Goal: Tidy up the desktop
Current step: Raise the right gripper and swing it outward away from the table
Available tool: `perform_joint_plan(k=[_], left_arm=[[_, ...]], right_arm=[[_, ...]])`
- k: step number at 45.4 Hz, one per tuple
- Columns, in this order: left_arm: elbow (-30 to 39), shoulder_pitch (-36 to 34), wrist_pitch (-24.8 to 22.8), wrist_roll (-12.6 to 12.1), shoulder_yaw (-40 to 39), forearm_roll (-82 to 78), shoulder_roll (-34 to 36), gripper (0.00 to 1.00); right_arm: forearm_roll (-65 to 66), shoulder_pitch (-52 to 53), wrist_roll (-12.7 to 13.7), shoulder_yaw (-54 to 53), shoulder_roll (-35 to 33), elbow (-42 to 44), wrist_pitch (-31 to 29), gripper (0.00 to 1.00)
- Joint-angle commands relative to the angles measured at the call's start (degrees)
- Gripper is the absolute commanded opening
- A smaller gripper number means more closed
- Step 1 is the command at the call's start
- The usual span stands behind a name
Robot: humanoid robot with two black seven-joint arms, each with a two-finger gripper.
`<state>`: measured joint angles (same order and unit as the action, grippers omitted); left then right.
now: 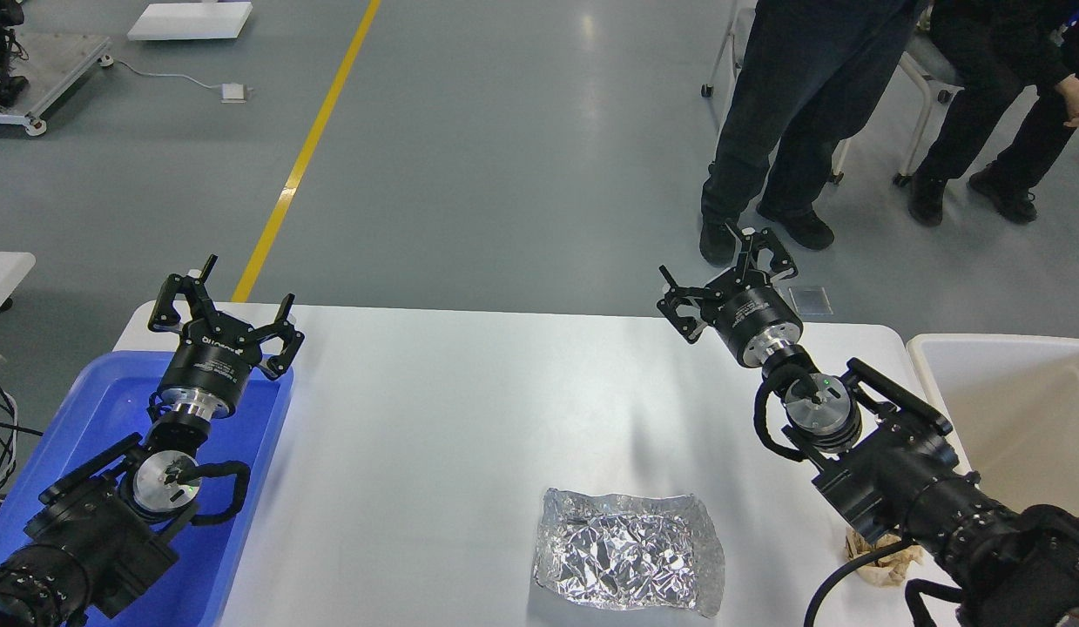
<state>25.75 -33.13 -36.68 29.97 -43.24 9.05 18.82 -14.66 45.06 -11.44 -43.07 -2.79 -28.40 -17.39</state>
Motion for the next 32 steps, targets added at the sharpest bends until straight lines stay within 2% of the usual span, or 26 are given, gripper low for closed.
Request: perform_joint_plan(k=[1,13,17,25,29,30,32], left_arm=[[0.00,0.00,-0.06,0.00,0.00,0.00,-0.01,1.00],[0.00,0.00,-0.06,0.00,0.00,0.18,0.08,1.00],[0.00,0.00,-0.06,0.00,0.00,0.18,0.08,1.00],[0.00,0.00,-0.06,0.00,0.00,0.18,0.08,1.00],[0.00,0.00,-0.06,0.00,0.00,0.18,0.08,1.00],[0.00,0.00,-0.06,0.00,0.00,0.18,0.08,1.00],[0.00,0.00,-0.06,0.00,0.00,0.18,0.08,1.00]], right_arm=[[0.07,-0.06,0.01,0.18,0.07,-0.07,-0.10,1.00],[1.91,-0.41,0.01,0.62,-0.55,-2.18,-0.45,1.00],[2.52,-0.59,0.01,0.70,-2.39,-4.64,-2.29,1.00],[6.39,-1.03,0.10,2.46,-10.03,-13.86,-1.94,1.00],[8.67,-1.55,0.10,4.13,-15.83,-20.27,-1.85,1.00],[10.24,-1.81,0.10,5.00,-19.49,-24.81,-1.85,1.00],[11.57,-2.17,0.01,5.45,-22.50,-28.18,-1.85,1.00]])
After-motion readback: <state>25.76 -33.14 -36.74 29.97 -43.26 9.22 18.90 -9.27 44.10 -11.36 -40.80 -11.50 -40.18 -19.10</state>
